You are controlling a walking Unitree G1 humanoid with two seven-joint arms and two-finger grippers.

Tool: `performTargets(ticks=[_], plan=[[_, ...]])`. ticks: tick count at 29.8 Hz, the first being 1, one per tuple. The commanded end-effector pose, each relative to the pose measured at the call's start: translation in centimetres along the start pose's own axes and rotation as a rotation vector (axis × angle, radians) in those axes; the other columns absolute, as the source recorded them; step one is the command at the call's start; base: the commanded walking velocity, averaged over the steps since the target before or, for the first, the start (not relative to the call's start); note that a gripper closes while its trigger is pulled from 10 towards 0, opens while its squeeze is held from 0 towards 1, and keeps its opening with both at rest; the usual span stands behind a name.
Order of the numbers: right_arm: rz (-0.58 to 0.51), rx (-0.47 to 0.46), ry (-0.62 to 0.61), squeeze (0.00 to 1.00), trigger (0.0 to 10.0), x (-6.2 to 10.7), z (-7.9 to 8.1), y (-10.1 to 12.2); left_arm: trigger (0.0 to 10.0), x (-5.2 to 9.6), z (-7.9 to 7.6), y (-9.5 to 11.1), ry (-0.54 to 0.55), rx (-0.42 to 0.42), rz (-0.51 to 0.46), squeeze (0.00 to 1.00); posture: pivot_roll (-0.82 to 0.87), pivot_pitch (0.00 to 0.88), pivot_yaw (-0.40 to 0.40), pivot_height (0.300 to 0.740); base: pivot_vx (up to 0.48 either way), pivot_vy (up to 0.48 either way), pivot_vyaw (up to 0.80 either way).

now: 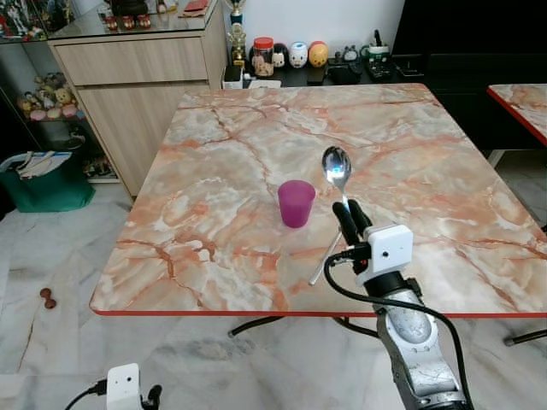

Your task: Setting the table

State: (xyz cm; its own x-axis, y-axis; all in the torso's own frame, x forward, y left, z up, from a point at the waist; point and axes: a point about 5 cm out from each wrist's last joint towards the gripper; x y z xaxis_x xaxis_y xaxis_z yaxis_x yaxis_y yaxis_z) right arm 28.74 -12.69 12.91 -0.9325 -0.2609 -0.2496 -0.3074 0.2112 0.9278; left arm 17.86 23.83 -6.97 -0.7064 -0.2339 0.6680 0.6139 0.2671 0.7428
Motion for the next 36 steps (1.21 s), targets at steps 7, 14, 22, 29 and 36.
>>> performTargets(ticks=[7, 14, 22, 29, 36], plan=[[0.009, -0.009, -0.045, 0.0, 10.0, -0.4, -0.6, 0.3, 10.0, 0.1, 0.3, 0.0, 0.021, -0.01, -0.017, 0.0, -0.1, 0.0, 0.043, 0.74, 0.0, -0.302, 0.0], [0.004, -0.028, -0.055, 0.0, 10.0, -0.6, -0.4, 0.6, 10.0, 0.1, 0.1, 0.0, 0.017, -0.015, -0.022, 0.0, -0.1, 0.0, 0.041, 0.74, 0.0, -0.31, 0.0], [0.005, -0.037, -0.056, 0.0, 10.0, -0.9, -0.3, 0.7, 10.0, 0.0, -0.1, 0.2, 0.015, -0.015, -0.032, 0.0, -0.1, 0.0, 0.04, 0.74, 0.0, -0.315, 0.0], [0.005, -0.038, -0.063, 0.0, 10.0, -1.1, -0.4, 0.8, 10.0, 0.0, -0.2, 0.4, 0.012, -0.016, -0.037, 0.0, -0.1, 0.0, 0.04, 0.74, 0.0, -0.315, 0.0], [-0.004, -0.04, -0.07, 0.0, 10.0, -1.9, -0.5, 1.1, 10.0, -0.1, -0.3, 0.6, 0.015, -0.01, -0.046, 0.0, -0.09, 0.0, 0.039, 0.74, 0.0, -0.319, 0.0]])
Point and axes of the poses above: a point about 5 cm out from each wrist's last joint towards the gripper, its own x axis pointing back from the gripper into the wrist, its own y axis along the axis of the wrist's last joint, z = x × y, and after that the axes turned 8 degrees about x, right-handed
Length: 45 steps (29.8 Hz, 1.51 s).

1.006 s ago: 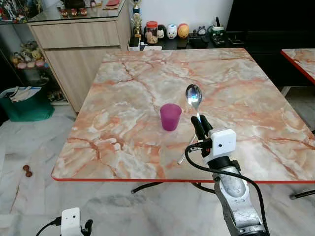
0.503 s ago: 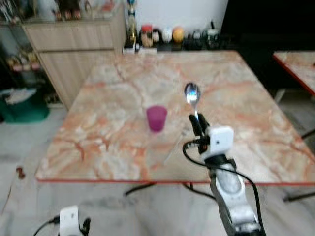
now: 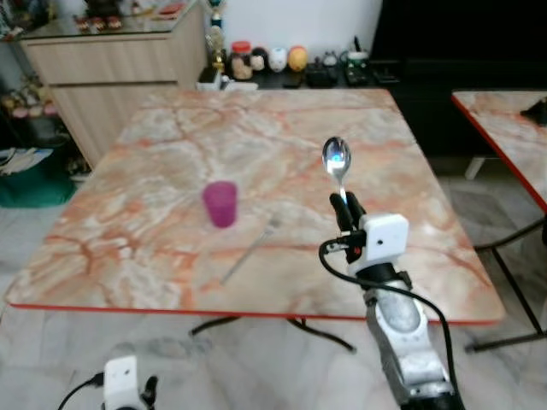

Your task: Setting the table

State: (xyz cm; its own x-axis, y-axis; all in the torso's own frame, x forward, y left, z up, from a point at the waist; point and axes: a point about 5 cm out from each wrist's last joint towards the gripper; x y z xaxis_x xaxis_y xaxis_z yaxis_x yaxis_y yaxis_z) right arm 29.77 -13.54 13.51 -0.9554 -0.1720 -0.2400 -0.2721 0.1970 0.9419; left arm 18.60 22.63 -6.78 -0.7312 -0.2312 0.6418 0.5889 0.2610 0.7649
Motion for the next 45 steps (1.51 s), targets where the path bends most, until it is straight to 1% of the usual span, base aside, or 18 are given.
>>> performTargets(ticks=[1, 9, 14, 29, 45], plan=[[-0.039, -0.019, 0.015, 0.0, 10.0, -1.0, 0.7, 1.1, 10.0, 0.0, 1.1, 0.4, 0.028, -0.012, -0.013, 0.0, -0.09, 0.0, 0.041, 0.74, 0.0, -0.319, 0.0], [-0.042, -0.013, -0.009, 0.0, 10.0, -1.3, 0.1, 1.1, 10.0, 0.0, 1.2, 0.5, 0.034, -0.011, -0.016, 0.0, -0.09, 0.0, 0.042, 0.74, 0.0, -0.317, 0.0], [-0.044, -0.004, -0.021, 0.0, 10.0, -1.5, -0.4, 1.2, 10.0, 0.0, 0.9, 0.2, 0.027, -0.011, -0.006, 0.0, -0.09, 0.0, 0.04, 0.74, 0.0, -0.319, 0.0], [-0.046, -0.004, -0.016, 0.0, 10.0, -1.8, -0.1, 1.3, 10.0, 0.0, 1.1, 0.1, 0.029, -0.013, 0.006, 0.0, -0.1, 0.0, 0.045, 0.74, 0.0, -0.317, 0.0], [-0.044, 0.007, -0.024, 0.0, 10.0, -1.8, -0.5, 1.2, 10.0, 0.0, 1.1, 0.0, 0.022, -0.021, 0.014, 0.0, -0.11, 0.0, 0.049, 0.74, 0.0, -0.328, 0.0]])
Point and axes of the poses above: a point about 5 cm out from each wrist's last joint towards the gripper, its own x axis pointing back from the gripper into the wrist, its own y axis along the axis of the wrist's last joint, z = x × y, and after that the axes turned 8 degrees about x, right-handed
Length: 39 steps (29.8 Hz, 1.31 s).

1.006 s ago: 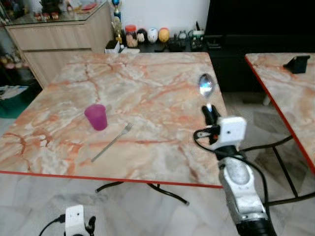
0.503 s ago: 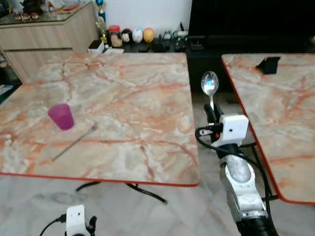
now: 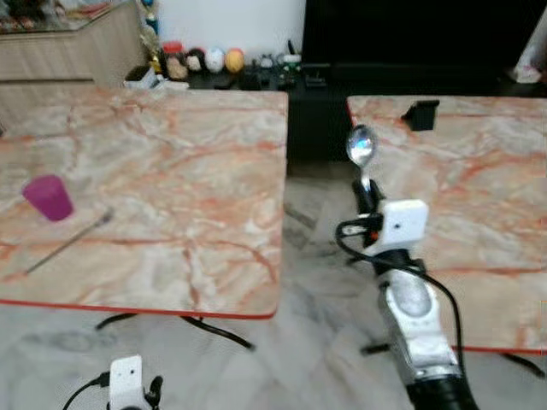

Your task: Setting the table

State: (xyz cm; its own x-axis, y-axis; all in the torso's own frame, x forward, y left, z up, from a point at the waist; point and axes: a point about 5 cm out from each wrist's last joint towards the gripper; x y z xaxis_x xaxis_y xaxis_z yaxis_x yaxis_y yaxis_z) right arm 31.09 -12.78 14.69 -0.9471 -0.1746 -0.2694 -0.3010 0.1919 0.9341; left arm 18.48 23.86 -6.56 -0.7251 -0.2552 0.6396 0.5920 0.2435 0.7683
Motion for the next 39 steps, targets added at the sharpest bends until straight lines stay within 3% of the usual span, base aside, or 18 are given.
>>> performTargets(ticks=[1, 34, 39], plan=[[-0.014, 0.012, -0.02, 0.0, 10.0, -0.21, -0.8, 0.33, 10.0, 0.11, -0.07, -0.43, -0.003, -0.004, 0.02, 0.0, -0.11, 0.0, 0.049, 0.74, 0.0, -0.337, 0.0], [-0.001, 0.003, -0.047, 0.0, 10.0, -0.39, -1.45, 0.29, 10.0, 0.18, -0.02, -0.79, -0.006, -0.002, 0.043, 0.0, -0.11, 0.0, 0.048, 0.74, 0.0, -0.343, 0.0], [0.009, 0.002, -0.049, 0.0, 10.0, -0.44, -1.45, 0.17, 10.0, 0.19, 0.02, -0.84, -0.005, -0.001, 0.046, 0.0, -0.11, 0.0, 0.047, 0.74, 0.0, -0.345, -0.77]])
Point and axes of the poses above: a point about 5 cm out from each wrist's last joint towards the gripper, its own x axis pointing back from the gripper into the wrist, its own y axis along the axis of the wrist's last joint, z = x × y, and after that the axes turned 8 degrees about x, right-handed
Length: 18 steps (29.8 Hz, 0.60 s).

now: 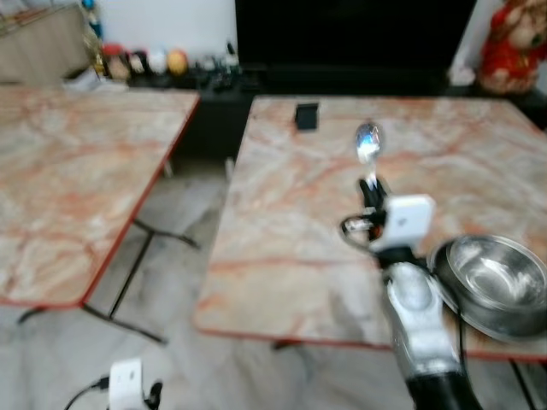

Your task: Setting the table

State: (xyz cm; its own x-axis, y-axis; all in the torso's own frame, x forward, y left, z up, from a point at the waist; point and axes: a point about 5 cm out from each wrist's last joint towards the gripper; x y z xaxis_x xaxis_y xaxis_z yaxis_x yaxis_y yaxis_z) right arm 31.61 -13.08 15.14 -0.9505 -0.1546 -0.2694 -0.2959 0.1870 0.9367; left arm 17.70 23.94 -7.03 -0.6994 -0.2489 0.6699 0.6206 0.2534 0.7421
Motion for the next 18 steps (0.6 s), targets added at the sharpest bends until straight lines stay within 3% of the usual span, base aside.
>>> performTargets(ticks=[1, 18], plan=[[-0.003, 0.007, -0.028, 0.0, 10.0, 0.12, -0.96, 0.02, 10.0, -0.05, -0.33, -0.03, -0.008, 0.0, 0.007, 0.0, -0.11, 0.0, 0.047, 0.74, 0.0, -0.341, 0.0], [0.001, 0.025, -0.035, 0.0, 10.0, 0.06, -1.45, 0.18, 10.0, -0.07, -0.41, -0.08, -0.011, -0.001, 0.014, 0.0, -0.12, 0.0, 0.05, 0.74, 0.0, -0.343, 0.0]])
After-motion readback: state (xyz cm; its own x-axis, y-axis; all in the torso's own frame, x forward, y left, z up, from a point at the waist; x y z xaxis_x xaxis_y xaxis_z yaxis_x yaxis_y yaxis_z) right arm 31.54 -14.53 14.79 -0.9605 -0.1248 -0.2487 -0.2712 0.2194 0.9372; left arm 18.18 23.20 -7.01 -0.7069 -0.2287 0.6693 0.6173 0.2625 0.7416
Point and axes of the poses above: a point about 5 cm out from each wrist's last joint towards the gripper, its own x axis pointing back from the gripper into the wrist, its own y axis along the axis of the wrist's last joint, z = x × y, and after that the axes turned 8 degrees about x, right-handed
